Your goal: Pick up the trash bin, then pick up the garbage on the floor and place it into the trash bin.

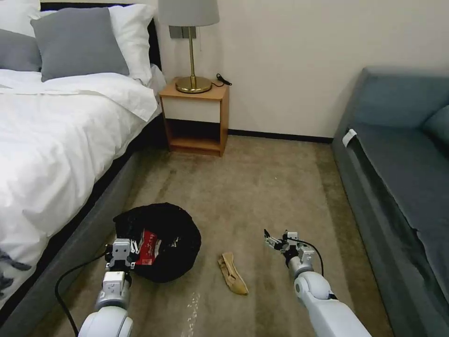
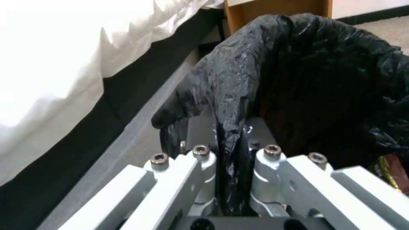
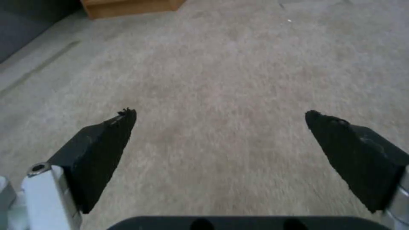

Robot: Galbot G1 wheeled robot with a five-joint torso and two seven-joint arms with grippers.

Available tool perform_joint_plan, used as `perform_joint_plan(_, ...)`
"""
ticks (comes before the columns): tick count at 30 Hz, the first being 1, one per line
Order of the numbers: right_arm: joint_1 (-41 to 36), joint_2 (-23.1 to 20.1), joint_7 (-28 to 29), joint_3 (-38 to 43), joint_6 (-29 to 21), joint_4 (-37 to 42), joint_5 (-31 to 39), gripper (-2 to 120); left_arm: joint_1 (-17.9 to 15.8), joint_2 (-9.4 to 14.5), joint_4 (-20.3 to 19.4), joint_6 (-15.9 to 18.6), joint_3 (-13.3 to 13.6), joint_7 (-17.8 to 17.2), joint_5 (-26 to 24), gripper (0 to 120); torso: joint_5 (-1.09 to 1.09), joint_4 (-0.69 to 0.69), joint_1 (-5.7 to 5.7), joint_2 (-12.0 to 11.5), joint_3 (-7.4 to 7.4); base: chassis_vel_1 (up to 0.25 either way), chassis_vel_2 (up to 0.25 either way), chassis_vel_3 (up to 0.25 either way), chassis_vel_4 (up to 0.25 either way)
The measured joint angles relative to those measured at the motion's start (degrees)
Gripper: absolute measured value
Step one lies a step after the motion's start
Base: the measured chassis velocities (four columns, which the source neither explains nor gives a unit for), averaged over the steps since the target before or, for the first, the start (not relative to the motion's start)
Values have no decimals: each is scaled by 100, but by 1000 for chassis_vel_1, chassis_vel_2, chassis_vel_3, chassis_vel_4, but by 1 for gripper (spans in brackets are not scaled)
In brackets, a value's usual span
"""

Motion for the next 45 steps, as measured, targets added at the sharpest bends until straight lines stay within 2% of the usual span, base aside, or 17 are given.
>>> perform_joint_plan(14, -204, -77, -86, -131, -66, 345, -143, 100, -39, 55, 56, -44, -69, 8, -52, 6, 0, 0, 0, 0, 0, -115, 104, 108, -112)
perform_joint_plan(17, -355, -190, -134, -267, -471, 708, -345, 100, -59, 146, 82, -44, -129, 10, -100, 6, -1, 0, 0, 0, 0, -45, 39, 35, -35)
perform_joint_plan(21, -451, -262, -136, -397, -709, 927, -443, 100, -70, 189, 93, -44, -152, 12, -122, 6, -1, -1, 0, 0, 0, 0, 0, 0, 0)
perform_joint_plan(30, -893, -448, 218, -1116, -1366, 1361, -1386, 100, -208, 351, 293, -92, -286, 10, -212, 6, -1, 0, 0, 0, 0, 0, 0, 0, 0)
perform_joint_plan(36, -1048, -259, 393, -1520, -1495, 1286, -1754, 100, -303, 534, 402, -97, -376, 9, -313, 6, 0, 0, 0, 0, 0, 0, 0, 0, 0)
perform_joint_plan(45, -982, -123, 410, -1686, -1554, 1297, -1769, 100, -303, 749, 533, -106, -444, 66, -379, 6, -2, 0, 0, 0, 0, 0, 0, 0, 0)
